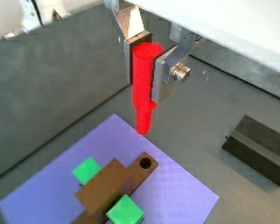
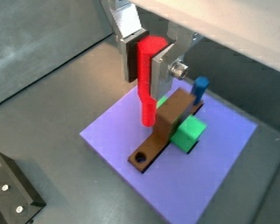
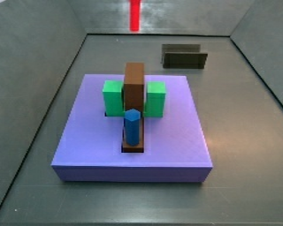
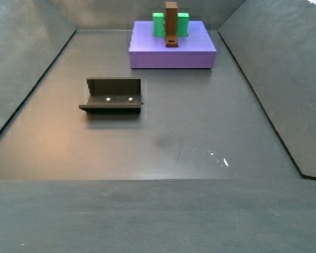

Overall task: Pick up the red object. Move up. Move to above the board. Insert the red object.
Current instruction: Insert the red object.

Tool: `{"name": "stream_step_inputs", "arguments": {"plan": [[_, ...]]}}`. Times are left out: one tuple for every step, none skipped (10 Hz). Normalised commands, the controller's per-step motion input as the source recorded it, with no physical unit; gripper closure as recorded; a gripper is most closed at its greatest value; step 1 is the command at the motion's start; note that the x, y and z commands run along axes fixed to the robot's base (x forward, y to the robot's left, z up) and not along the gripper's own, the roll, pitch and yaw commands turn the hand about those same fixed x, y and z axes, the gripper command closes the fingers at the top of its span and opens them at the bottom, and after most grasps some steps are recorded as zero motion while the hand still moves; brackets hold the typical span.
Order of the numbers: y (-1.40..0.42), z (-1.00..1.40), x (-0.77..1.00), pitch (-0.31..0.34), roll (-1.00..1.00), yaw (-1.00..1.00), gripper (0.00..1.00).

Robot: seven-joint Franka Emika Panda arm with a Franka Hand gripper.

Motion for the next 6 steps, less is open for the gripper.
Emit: {"name": "stream_step_inputs", "arguments": {"plan": [[0.15, -0.77, 0.13, -0.171, 0.03, -0.09, 1.0], [0.18, -0.81, 0.09, -0.153, 0.06, -0.08, 1.0], [0.14, -0.8, 0.09, -0.163, 0.02, -0.07, 1.0], [0.03, -0.75, 0.09, -0.211, 0.0, -0.03, 1.0], [0.0, -0.68, 0.01, -0.247, -0.01, -0.05, 1.0], [0.0, -0.68, 0.0, -0.247, -0.07, -0.1, 1.0]]}}
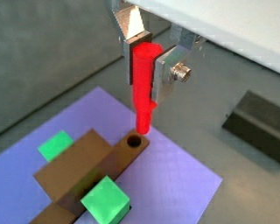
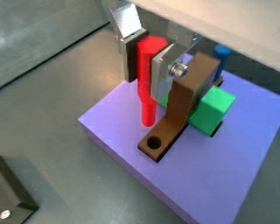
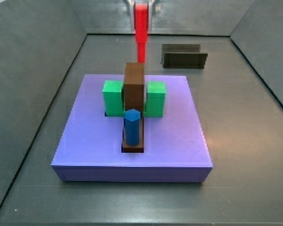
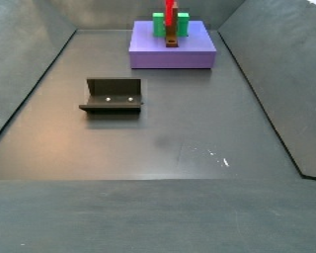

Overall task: Pick up the red object. Move up. Move to above the board. Insert the red object.
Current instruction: Insert the red object.

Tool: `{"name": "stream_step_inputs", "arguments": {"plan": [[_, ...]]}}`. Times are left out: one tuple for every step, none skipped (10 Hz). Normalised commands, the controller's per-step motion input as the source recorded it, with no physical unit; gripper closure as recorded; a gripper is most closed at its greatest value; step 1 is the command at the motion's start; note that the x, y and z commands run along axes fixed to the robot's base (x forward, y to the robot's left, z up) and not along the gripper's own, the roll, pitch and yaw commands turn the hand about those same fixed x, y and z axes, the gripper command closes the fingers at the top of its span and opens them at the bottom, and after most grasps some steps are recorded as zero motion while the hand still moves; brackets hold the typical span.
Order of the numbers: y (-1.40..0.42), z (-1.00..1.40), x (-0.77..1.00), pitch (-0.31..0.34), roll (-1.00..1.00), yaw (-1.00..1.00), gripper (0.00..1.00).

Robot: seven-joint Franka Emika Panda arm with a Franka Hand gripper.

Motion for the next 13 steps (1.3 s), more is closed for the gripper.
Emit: {"name": "stream_step_inputs", "arguments": {"plan": [[0.06, -0.68, 0.0, -0.224, -0.06, -0.09, 1.0], [0.07, -0.46, 0.0, -0.169, -0.06, -0.02, 1.0], [0.03, -0.27, 0.0, -0.074, -0.07, 0.0, 1.0], [0.0, -0.2, 0.0, -0.056, -0.04, 0.0, 1.0], [0.0, -0.18, 0.0, -0.054, -0.05, 0.0, 1.0], [0.01, -0.03, -0.15, -0.024, -0.03, 0.0, 1.0], [0.03, 0.0, -0.17, 0.0, 0.0, -0.01, 1.0], [0.04, 0.08, -0.2, -0.013, -0.03, 0.0, 1.0], [0.0, 0.06, -0.05, 0.0, -0.02, 0.0, 1.0], [0.0, 0.02, 0.0, 0.0, -0.01, 0.0, 1.0], [0.0, 0.0, -0.01, -0.016, -0.01, 0.0, 1.0], [0.0, -0.06, -0.09, -0.047, 0.0, 0.0, 1.0], [0.0, -0.12, -0.18, -0.066, 0.0, 0.0, 1.0]]}}
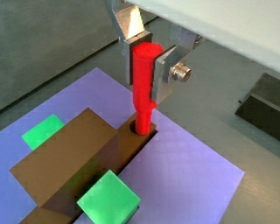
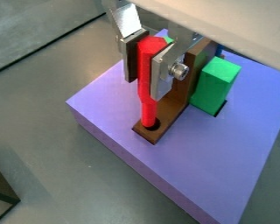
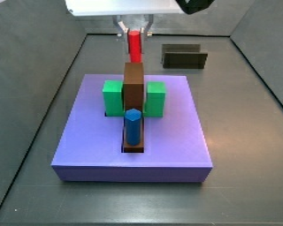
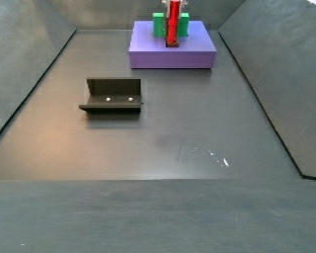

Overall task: Pick up the red object. Move up. Move to above the board. Insert the red object.
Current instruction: Insert the red object.

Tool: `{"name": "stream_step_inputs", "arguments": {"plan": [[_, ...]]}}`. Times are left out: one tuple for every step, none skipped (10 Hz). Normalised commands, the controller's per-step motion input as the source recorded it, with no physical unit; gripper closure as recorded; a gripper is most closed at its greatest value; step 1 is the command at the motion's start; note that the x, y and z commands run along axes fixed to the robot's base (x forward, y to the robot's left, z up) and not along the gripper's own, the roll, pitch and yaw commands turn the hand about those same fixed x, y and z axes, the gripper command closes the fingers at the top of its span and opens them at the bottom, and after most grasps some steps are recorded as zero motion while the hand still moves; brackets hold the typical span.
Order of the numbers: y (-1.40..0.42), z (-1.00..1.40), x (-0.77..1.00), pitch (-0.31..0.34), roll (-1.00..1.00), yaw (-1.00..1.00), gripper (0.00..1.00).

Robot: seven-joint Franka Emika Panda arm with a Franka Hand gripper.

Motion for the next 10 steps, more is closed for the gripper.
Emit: {"name": "stream_step_inputs", "arguments": {"plan": [[0.0, -0.13, -0.27, -0.07, 0.0, 0.0, 1.0], [0.0, -0.09, -0.28, -0.073, -0.01, 0.0, 1.0], [0.0, -0.06, -0.3, -0.059, 0.0, 0.0, 1.0], [0.0, -0.08, -0.16, -0.066, -0.02, 0.0, 1.0], [-0.02, -0.3, 0.16, -0.036, 0.0, 0.0, 1.0], [0.0, -0.42, 0.29, -0.014, 0.06, 0.0, 1.0], [0.0, -0.38, 0.2, -0.016, 0.16, 0.01, 1.0], [0.0, -0.37, 0.21, -0.013, 0.19, 0.02, 1.0], [0.0, -0.36, 0.19, -0.02, 0.21, 0.02, 1.0], [0.0, -0.37, 0.0, -0.031, 0.29, 0.0, 1.0]]}}
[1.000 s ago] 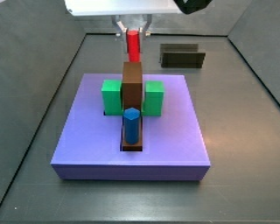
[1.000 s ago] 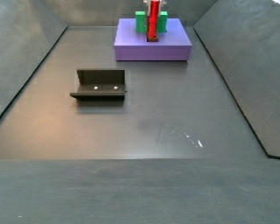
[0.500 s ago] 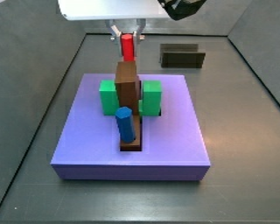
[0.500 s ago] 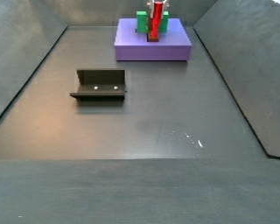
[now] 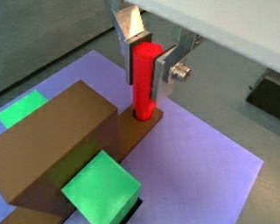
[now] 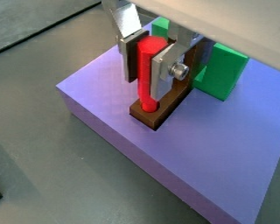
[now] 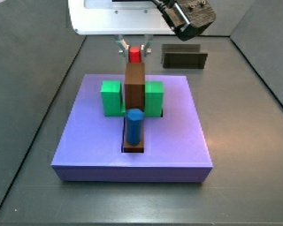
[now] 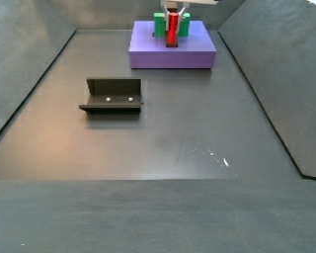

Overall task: Pick up the red object. Move up. Move to above the board. Insert the red object.
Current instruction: Insert the red object.

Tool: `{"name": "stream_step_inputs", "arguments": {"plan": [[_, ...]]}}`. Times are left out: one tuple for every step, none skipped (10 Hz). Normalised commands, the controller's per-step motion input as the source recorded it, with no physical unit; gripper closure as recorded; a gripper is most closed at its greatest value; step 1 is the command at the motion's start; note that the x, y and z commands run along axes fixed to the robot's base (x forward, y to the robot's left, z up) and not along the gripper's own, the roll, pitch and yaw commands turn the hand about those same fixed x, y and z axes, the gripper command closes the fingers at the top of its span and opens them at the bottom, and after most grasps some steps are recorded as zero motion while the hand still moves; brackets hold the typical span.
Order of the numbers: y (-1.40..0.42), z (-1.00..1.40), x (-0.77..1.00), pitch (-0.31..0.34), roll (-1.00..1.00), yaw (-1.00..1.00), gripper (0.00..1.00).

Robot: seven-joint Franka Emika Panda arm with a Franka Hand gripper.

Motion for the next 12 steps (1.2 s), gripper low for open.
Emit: {"name": "stream_step_inputs", "arguments": {"plan": [[0.0, -0.36, 0.0, -0.027, 0.22, -0.01, 1.0], [-0.11, -0.33, 0.05, -0.034, 0.14, -0.04, 1.0], [-0.07, -0.27, 0.0, -0.044, 0.07, -0.06, 1.0], [-0.03, -0.3, -0.01, -0.064, 0.09, -0.01, 1.0], [-0.21, -0.24, 0.0, -0.036, 0.09, 0.0, 1.0], [-0.07, -0.33, 0.0, -0.039, 0.09, 0.0, 1.0], [0.0, -0.39, -0.11, -0.074, 0.18, 0.0, 1.0], [0.08, -0.36, -0.31, -0.066, 0.2, 0.0, 1.0], [0.11, -0.29, -0.47, -0.067, 0.17, 0.0, 1.0], [0.05, -0.23, -0.28, -0.056, 0.09, -0.01, 1.0], [0.0, -0.25, 0.02, -0.046, 0.0, 0.0, 1.0], [0.0, -0.39, 0.11, -0.027, 0.0, 0.0, 1.0]]}}
